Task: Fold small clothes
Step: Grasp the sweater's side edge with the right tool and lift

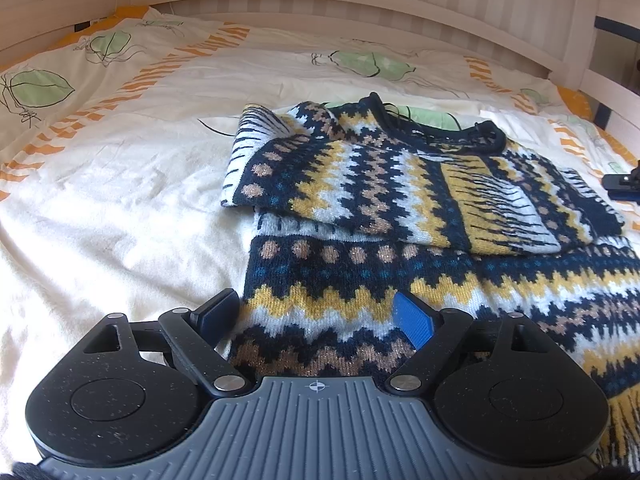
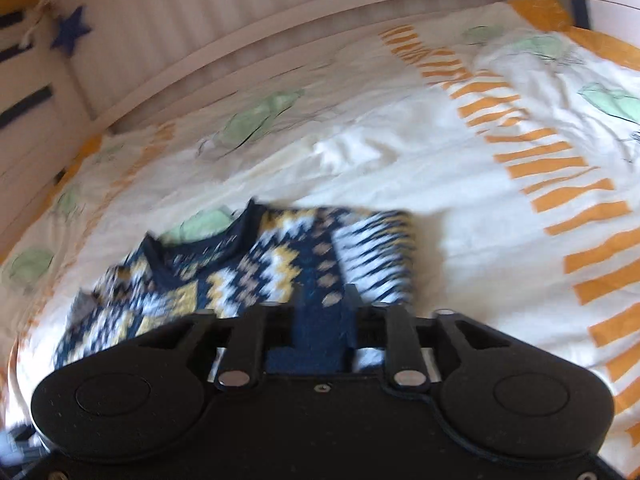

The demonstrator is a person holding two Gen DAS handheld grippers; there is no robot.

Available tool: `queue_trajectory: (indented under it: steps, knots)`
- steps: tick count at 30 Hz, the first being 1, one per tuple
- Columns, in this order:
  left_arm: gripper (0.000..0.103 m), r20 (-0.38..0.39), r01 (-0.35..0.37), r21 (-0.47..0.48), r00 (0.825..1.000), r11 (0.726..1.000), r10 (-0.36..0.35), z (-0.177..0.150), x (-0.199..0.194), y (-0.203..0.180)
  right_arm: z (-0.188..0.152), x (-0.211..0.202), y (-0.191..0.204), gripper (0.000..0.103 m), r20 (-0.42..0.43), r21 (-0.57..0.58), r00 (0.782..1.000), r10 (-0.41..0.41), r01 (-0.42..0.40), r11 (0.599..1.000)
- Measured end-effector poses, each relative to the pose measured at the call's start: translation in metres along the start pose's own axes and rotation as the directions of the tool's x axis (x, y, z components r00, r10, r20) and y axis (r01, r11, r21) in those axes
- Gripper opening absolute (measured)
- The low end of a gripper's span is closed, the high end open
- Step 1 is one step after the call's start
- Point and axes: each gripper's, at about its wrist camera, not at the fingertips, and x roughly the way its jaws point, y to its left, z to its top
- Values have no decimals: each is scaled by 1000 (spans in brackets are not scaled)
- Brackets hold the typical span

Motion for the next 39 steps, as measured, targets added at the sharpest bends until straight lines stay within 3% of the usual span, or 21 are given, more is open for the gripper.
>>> queue_trajectory:
  steps: [1,6,8,10,11,19,23,24,25,26,27,28,29,32,34,37,39]
  knots:
    - [84,0,1,-1,1000,1000,-1,0,0,0,-3,1,3,63,-10,-11,1000,9,-9,1000]
    - [84,1,0,-1,1000,1000,0,0,0,0,-14,13,4,65,-65,-9,997,35,-36,999]
    - [84,0,0,-1,1000,1000,0,0,0,0,-17,16,5,77,-76,-8,995,65,-66,998]
    - [85,0,0,0,1000,1000,0,0,0,-1,-19,17,8,98,-74,-17,992,106,-108,994]
    - [85,1,0,0,1000,1000,0,0,0,-1,-20,18,9,102,-77,-18,989,126,-128,992]
    - [85,0,-2,3,1000,1000,2,0,1,-1,-25,29,26,103,-114,-135,992,48,-63,989]
    - [86,0,-3,5,1000,1000,3,0,1,-2,-15,28,17,102,-155,-61,983,94,-105,993]
    - [86,0,-3,6,1000,1000,3,0,1,-2,-12,25,13,94,-143,-30,983,113,-118,993]
    - [86,0,-3,6,1000,1000,3,0,1,-2,-11,22,11,74,-133,-8,984,120,-122,993]
    - [86,0,-3,6,1000,1000,3,0,1,-1,-9,20,8,64,-129,16,983,131,-130,991]
    - [86,0,-2,5,1000,1000,2,0,1,-1,-8,18,4,45,-128,44,981,145,-141,989]
    - [86,0,-3,5,1000,1000,3,0,1,-2,-8,17,2,19,-133,73,978,164,-155,985]
    - [86,0,-3,6,1000,1000,3,0,1,-2,-8,16,0,12,-141,96,973,182,-170,981]
    - [86,0,-3,5,1000,1000,3,0,1,-2,-6,9,13,13,-132,46,978,162,-157,986]
    - [86,1,-1,5,1000,1000,1,-1,1,-2,2,-2,26,13,-102,31,975,197,-195,980]
    - [86,2,4,0,1000,1000,-4,-1,0,-1,26,-32,43,12,-3,14,961,278,-278,961]
    - [86,4,10,-7,1000,1000,-10,0,-1,1,40,-48,49,12,55,-6,958,282,-282,959]
